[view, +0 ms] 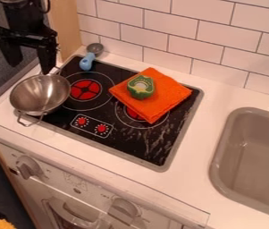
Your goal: Move the blue object between the burner switches
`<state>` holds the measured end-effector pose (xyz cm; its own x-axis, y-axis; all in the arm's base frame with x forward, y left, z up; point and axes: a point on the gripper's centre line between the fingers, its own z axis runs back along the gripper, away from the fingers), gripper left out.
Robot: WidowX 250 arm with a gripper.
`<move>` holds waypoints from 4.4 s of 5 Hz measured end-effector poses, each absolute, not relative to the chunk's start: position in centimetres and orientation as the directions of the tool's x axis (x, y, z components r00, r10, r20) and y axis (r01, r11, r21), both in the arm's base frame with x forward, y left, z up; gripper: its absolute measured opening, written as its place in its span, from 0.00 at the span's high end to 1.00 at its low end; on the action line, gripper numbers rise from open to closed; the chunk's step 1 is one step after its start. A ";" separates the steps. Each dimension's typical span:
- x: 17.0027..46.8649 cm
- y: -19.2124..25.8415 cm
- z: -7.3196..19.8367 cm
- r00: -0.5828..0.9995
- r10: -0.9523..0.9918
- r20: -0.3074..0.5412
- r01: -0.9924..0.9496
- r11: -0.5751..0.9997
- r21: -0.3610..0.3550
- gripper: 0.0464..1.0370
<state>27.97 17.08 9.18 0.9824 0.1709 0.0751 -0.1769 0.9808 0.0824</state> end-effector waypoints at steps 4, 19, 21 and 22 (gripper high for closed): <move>37.5 15.8 6.3 0.979 0.196 0.058 -0.199 0.979 0.049 0.04; 22.8 6.6 3.4 0.997 -0.074 0.005 0.073 0.993 0.089 0.61; 23.7 6.0 3.2 0.997 -0.075 0.016 0.073 0.994 0.076 0.54; 23.7 6.1 2.8 0.997 -0.075 -0.006 0.075 0.994 0.074 0.23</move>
